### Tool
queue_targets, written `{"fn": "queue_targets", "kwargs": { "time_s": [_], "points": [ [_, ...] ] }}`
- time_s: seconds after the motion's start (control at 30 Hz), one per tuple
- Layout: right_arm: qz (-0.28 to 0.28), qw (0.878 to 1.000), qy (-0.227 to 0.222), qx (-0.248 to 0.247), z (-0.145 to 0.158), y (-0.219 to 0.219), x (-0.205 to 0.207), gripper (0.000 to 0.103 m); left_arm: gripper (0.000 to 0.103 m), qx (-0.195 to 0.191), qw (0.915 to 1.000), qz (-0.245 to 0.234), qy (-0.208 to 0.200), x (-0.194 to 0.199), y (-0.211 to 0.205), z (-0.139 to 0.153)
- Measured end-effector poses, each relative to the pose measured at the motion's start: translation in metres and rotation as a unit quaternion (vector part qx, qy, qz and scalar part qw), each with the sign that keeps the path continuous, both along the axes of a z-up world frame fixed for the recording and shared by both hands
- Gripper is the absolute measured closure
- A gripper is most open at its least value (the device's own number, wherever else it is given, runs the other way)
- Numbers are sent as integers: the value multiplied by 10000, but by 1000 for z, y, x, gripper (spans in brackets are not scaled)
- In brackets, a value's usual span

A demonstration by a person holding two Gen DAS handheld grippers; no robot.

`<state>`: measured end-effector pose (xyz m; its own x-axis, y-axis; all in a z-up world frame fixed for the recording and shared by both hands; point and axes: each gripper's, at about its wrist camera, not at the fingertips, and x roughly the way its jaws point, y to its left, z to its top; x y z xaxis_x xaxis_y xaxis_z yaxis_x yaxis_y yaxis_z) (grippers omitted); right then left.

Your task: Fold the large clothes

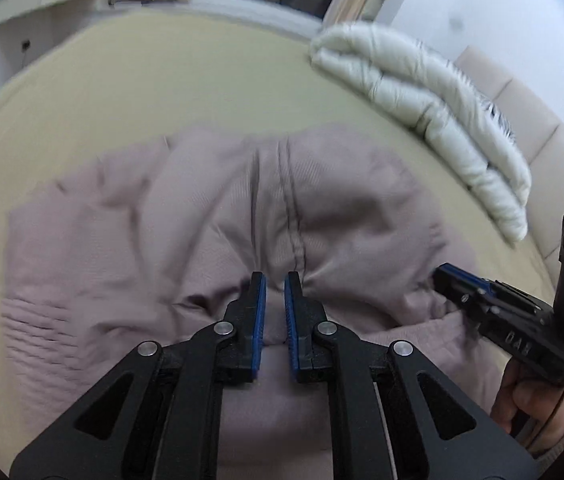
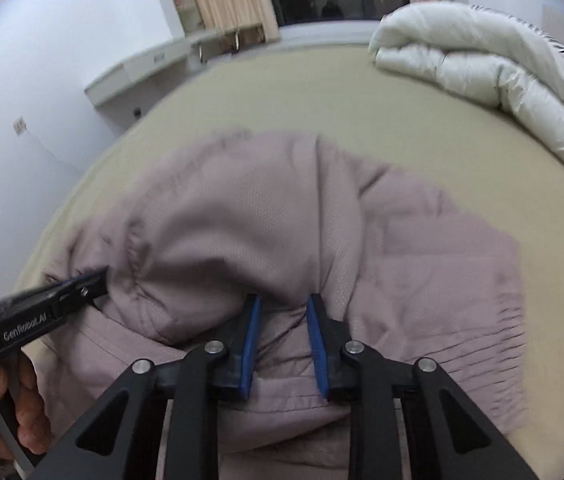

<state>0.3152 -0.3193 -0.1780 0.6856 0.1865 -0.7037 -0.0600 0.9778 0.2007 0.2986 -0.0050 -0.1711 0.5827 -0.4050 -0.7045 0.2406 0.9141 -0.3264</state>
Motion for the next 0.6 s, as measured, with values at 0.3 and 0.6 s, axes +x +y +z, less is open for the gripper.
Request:
{"fn": "queue_targets", "kwargs": {
  "time_s": [0.3,0.6],
  "points": [
    [144,9997,106,150,6,21,73,74,94,430,9989,-6,201,73,-28,0],
    [164,9981,529,-252,-35,26,91,74,94,350,9975,-167,586,96,-43,-51]
  ]
}}
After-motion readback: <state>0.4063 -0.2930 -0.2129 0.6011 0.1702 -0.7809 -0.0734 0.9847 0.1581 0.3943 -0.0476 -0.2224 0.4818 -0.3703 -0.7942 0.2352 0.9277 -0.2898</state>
